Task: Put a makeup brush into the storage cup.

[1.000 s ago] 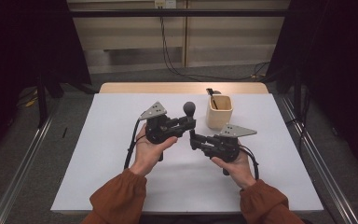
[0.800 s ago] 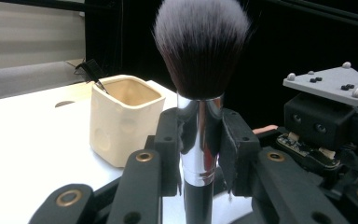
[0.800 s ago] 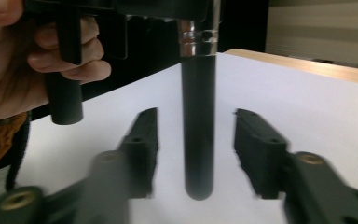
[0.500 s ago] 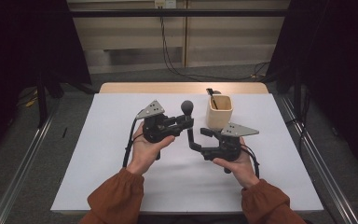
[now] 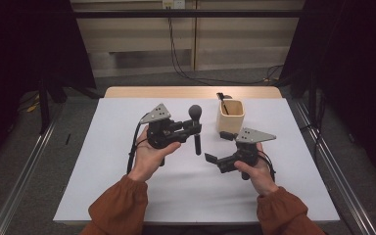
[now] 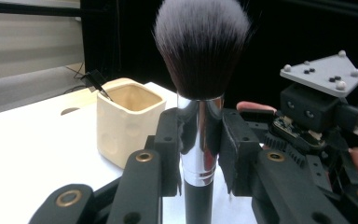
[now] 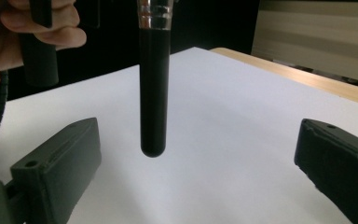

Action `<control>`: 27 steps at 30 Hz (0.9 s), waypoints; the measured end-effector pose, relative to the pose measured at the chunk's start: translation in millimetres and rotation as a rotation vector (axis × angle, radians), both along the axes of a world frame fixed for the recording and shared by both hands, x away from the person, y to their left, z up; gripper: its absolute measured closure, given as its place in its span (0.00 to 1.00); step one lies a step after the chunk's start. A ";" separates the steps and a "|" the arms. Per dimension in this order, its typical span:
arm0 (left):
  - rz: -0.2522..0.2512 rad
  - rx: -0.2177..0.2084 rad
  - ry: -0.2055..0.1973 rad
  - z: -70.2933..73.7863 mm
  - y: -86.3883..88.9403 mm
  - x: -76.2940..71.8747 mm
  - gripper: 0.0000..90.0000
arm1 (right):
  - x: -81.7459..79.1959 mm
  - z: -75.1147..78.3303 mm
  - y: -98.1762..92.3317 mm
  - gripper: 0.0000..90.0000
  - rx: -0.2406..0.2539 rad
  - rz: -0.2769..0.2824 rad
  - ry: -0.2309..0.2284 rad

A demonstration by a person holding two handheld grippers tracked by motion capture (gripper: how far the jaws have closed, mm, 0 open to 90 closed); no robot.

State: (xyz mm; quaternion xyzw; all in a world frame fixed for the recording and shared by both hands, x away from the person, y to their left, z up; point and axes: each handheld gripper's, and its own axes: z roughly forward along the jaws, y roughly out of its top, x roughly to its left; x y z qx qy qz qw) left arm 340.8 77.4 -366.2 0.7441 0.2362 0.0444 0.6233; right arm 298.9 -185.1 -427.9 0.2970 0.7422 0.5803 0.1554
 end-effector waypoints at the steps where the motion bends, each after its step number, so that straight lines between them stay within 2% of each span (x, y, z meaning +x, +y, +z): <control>1: -0.001 -0.002 0.002 -0.2 -1.1 -0.2 0.79 | -0.1 -0.2 -0.3 0.00 -0.005 -0.001 0.005; 12: -0.028 0.031 -0.001 -5.1 -11.3 -3.7 0.79 | 0.2 1.2 -1.5 0.02 0.005 -0.003 0.000; 16: -0.040 0.045 0.004 -9.7 -16.7 -4.2 0.79 | -0.8 2.0 1.7 0.05 0.007 0.010 -0.006; 19: -0.044 0.051 0.003 -11.3 -20.1 -5.1 0.79 | -0.7 2.8 3.7 0.06 0.031 0.016 0.005; 23: -0.050 0.058 0.000 -13.0 -22.5 -5.8 0.79 | -1.4 5.2 7.3 0.08 0.035 0.034 0.009; 27: -0.055 0.061 0.005 -15.2 -24.1 -5.9 0.79 | -2.1 5.9 10.5 0.17 0.027 0.036 0.012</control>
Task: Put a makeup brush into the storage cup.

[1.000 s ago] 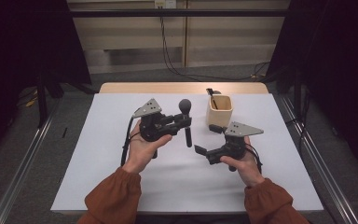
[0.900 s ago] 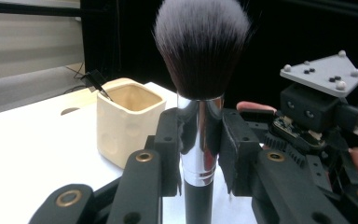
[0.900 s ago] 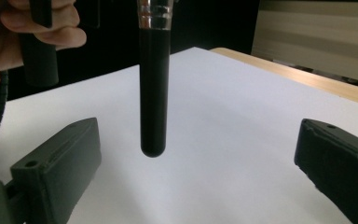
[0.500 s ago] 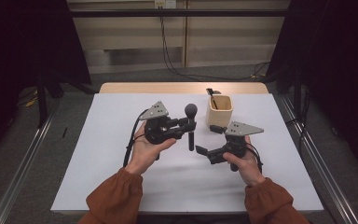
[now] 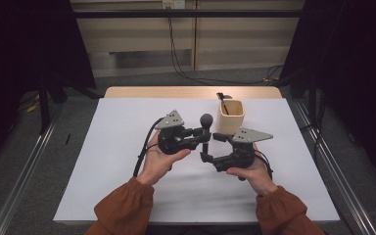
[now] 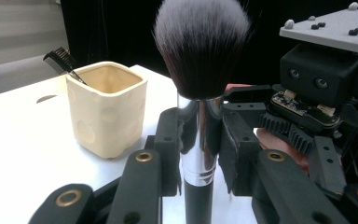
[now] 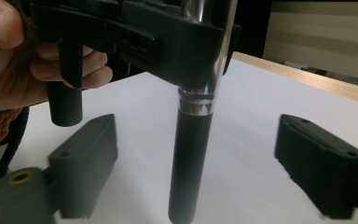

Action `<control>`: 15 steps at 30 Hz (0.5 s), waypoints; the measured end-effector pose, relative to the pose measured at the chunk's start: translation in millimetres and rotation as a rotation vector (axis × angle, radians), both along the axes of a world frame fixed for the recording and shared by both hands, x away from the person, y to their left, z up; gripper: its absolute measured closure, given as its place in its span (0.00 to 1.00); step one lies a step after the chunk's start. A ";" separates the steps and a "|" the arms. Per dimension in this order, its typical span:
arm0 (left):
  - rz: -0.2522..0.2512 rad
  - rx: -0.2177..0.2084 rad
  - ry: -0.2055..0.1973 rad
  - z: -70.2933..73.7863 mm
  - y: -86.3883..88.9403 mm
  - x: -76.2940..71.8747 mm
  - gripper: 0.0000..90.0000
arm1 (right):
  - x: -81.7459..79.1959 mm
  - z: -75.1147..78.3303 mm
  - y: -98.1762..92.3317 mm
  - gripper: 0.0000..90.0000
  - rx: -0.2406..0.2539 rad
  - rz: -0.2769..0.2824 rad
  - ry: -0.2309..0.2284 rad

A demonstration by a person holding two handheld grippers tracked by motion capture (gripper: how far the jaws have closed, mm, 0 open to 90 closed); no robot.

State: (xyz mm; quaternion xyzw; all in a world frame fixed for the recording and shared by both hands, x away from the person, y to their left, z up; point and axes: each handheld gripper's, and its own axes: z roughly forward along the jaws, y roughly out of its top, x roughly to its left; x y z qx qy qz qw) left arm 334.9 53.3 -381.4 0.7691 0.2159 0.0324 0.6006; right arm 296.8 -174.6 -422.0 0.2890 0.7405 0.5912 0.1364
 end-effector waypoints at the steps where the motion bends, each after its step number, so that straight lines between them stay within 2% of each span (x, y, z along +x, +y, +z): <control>1: 0.000 0.001 -0.001 -0.1 -0.2 0.0 0.79 | 0.3 -0.2 0.4 0.23 -0.001 -0.003 0.003; 8: -0.003 0.007 -0.008 -1.3 -1.6 0.2 0.79 | 1.5 -0.8 -0.1 0.55 0.012 0.013 0.018; 15: -0.015 0.018 -0.011 -4.2 -2.9 0.7 0.79 | 2.3 -0.8 -2.2 0.75 0.035 0.025 0.029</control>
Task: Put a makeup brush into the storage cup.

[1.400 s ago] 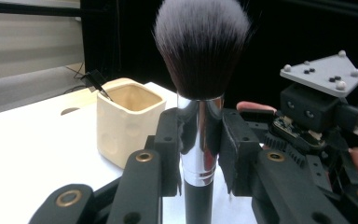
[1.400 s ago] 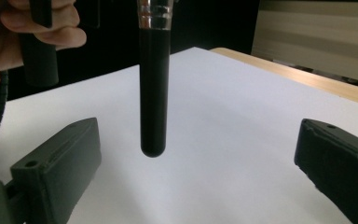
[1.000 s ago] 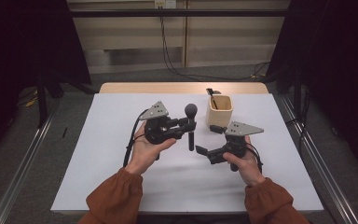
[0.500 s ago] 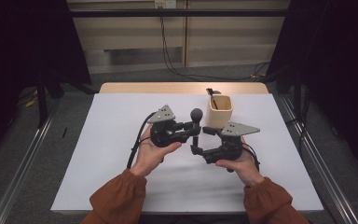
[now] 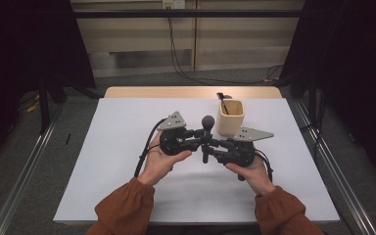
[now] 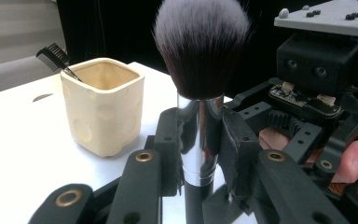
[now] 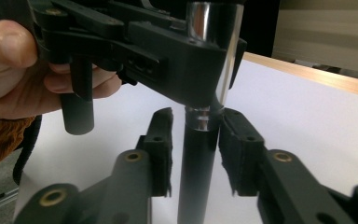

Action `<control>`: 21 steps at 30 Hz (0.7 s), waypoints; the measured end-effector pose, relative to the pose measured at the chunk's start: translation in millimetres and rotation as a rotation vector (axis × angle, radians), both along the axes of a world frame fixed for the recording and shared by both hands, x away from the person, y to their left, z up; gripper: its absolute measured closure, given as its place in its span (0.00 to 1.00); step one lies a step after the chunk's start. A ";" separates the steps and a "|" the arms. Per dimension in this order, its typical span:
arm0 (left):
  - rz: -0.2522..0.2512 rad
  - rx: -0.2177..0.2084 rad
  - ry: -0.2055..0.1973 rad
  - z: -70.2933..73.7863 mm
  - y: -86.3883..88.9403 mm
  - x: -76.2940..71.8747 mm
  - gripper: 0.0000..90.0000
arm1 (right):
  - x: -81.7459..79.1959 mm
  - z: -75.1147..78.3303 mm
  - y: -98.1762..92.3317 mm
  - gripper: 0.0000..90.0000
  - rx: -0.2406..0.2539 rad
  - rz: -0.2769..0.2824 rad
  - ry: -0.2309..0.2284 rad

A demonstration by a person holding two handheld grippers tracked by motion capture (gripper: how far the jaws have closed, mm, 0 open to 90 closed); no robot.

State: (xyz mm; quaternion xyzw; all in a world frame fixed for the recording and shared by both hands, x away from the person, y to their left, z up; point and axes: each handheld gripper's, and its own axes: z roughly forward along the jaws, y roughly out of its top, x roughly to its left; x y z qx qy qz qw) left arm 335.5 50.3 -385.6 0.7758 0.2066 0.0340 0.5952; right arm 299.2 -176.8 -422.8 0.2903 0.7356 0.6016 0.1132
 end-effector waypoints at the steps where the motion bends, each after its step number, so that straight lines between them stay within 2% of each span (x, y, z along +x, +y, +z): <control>1: -0.001 -0.002 0.004 -0.2 -0.1 0.0 0.79 | 0.0 -0.1 -0.3 0.77 0.000 0.000 0.003; 5: -0.002 -0.007 0.004 -0.7 -0.9 -0.3 0.79 | 1.2 -0.9 -1.9 0.83 0.005 -0.003 0.010; 21: 0.007 -0.013 0.004 -4.0 -0.4 -0.3 0.78 | 1.5 -1.5 -2.8 0.84 -0.004 -0.010 0.009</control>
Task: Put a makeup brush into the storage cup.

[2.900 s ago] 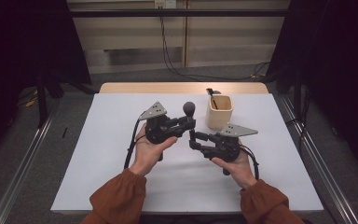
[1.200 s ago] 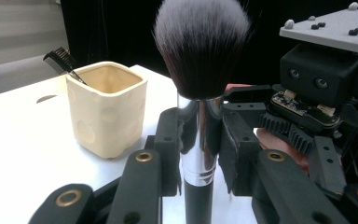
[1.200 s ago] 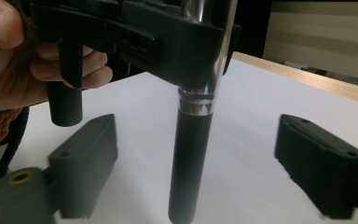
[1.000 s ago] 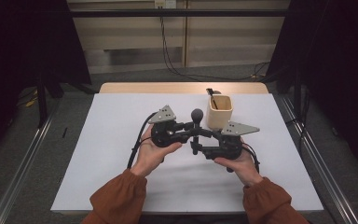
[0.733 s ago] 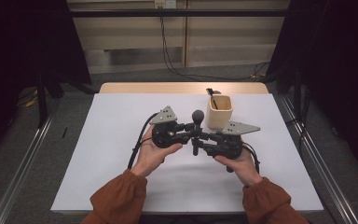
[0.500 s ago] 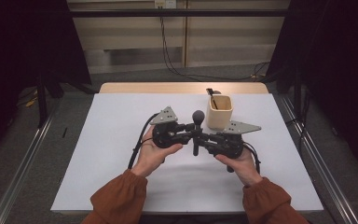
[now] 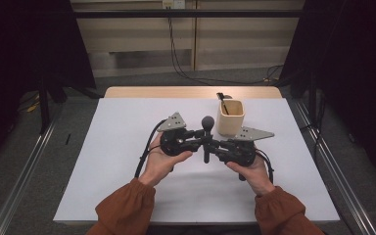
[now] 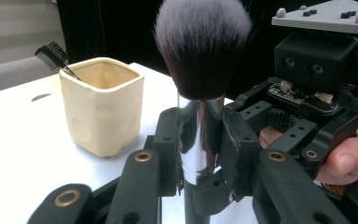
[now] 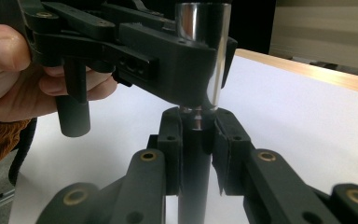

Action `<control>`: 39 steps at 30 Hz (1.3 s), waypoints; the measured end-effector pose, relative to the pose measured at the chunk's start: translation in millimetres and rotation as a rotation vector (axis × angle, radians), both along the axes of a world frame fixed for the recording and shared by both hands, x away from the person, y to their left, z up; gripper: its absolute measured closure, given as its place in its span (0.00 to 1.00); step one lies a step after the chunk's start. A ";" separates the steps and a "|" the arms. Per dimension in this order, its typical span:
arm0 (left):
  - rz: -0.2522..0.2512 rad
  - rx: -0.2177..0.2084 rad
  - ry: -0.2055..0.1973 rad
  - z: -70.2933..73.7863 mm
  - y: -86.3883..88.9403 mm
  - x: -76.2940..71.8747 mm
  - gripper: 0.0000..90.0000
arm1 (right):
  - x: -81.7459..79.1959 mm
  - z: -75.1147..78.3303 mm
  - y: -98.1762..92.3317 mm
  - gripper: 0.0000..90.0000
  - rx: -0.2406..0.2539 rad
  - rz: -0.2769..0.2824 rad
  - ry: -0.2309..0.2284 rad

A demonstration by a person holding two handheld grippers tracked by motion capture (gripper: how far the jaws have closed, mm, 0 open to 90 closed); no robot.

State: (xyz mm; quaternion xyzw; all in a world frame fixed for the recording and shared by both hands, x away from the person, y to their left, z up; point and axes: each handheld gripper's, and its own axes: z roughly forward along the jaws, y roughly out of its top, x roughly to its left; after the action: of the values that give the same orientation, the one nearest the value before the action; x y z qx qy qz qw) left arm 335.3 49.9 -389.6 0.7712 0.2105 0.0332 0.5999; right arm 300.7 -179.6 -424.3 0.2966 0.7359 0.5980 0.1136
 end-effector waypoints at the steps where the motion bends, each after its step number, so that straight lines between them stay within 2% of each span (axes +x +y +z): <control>1: 0.003 -0.006 0.005 -0.4 -0.5 -0.4 0.77 | 0.1 -0.1 -0.1 0.84 -0.002 -0.001 -0.001; 5: 0.007 -0.004 0.000 -0.2 -0.3 -0.6 0.73 | -0.1 0.5 0.1 0.84 -0.003 -0.002 -0.005; 8: 0.014 -0.018 0.004 0.2 -0.2 -1.2 0.71 | 0.1 0.7 -0.4 0.84 -0.004 -0.005 -0.006; 13: 0.039 -0.033 0.001 0.4 1.7 -1.1 0.60 | 0.8 0.7 -2.3 0.84 -0.003 -0.016 -0.009; 14: 0.051 -0.025 -0.008 0.7 2.1 -1.3 0.56 | 1.0 0.8 -2.6 0.84 -0.002 -0.020 -0.009; 16: 0.066 -0.039 -0.003 0.9 3.1 -1.3 0.48 | 1.2 0.9 -3.1 0.84 -0.003 -0.021 -0.009; 17: 0.065 -0.040 -0.003 1.2 4.3 -1.1 0.48 | 1.3 0.9 -3.3 0.84 -0.005 -0.023 -0.009; 26: 0.108 -0.034 -0.048 4.3 11.8 -6.5 0.29 | 3.4 0.9 -7.0 0.84 -0.006 -0.048 -0.008; 29: 0.117 -0.009 -0.067 4.0 17.5 -8.2 0.25 | 4.4 0.7 -7.8 0.84 -0.008 -0.052 -0.007; 30: 0.141 0.017 -0.078 4.3 19.6 -8.6 0.21 | 4.6 0.7 -8.0 0.84 -0.009 -0.054 -0.008; 31: 0.154 0.020 -0.080 4.2 22.4 -7.9 0.14 | 4.7 1.0 -8.4 0.84 -0.011 -0.055 -0.009; 36: 0.195 -0.023 -0.033 2.2 41.5 -3.4 0.09 | 6.5 3.9 -12.7 0.84 -0.009 -0.074 -0.016; 39: 0.215 -0.020 -0.044 1.0 50.6 -4.4 0.06 | 7.6 4.2 -16.4 0.84 -0.008 -0.086 -0.015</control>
State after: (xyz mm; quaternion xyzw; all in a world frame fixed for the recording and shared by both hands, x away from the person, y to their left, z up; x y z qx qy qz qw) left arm 330.8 100.5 -388.6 0.7372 0.2793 0.1121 0.6050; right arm 308.3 -196.0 -420.0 0.3229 0.7238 0.5920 0.1459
